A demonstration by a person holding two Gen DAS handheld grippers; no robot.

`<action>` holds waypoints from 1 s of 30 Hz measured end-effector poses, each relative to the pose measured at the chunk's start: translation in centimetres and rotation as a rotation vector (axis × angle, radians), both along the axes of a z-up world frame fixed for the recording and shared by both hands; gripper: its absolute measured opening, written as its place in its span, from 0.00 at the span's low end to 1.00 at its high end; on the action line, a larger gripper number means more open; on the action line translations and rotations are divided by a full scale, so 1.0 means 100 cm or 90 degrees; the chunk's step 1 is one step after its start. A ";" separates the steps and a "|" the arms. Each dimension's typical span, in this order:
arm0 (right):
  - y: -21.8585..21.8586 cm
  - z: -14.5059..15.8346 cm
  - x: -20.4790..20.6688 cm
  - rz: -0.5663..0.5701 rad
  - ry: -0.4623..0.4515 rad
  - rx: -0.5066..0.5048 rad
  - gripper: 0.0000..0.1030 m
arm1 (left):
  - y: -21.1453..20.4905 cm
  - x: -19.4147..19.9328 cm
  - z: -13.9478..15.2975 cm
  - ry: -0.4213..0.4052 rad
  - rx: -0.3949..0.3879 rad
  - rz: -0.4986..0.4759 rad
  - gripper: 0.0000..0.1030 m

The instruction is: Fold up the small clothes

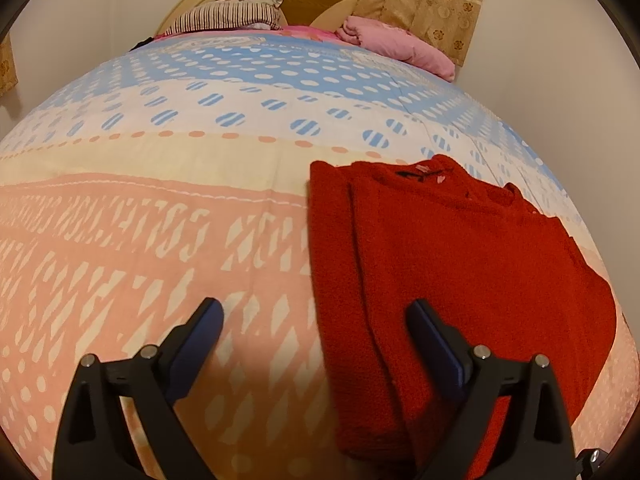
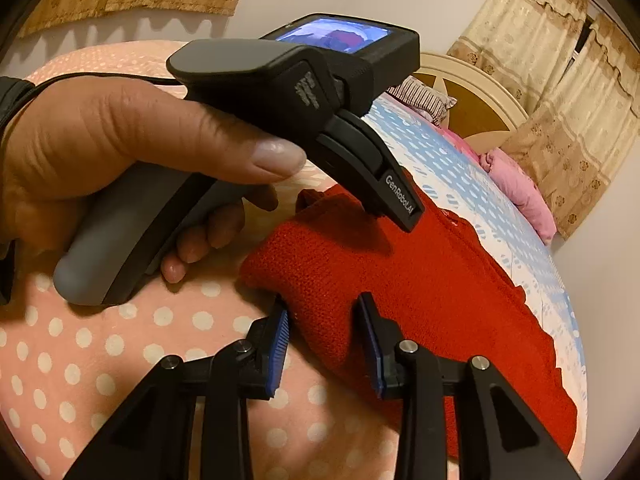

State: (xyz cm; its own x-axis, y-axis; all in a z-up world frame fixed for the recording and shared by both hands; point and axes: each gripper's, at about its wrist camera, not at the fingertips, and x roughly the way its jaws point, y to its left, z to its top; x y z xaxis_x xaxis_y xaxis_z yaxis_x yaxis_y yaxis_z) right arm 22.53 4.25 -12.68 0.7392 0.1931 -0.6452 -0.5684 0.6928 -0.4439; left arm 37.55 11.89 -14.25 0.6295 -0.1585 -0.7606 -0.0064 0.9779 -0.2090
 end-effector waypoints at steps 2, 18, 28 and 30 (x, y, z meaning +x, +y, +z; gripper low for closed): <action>0.002 -0.001 0.000 0.000 -0.003 -0.003 0.34 | -0.001 0.001 0.000 0.002 0.002 -0.004 0.94; 0.002 0.000 -0.005 -0.003 -0.007 0.002 0.30 | -0.009 0.016 0.004 -0.002 0.002 -0.039 0.84; 0.007 -0.003 -0.010 -0.004 -0.019 -0.016 0.30 | 0.005 0.014 0.010 -0.007 -0.061 -0.001 0.61; 0.008 -0.004 -0.011 -0.004 -0.023 -0.020 0.30 | 0.001 0.015 0.012 -0.009 -0.056 0.001 0.61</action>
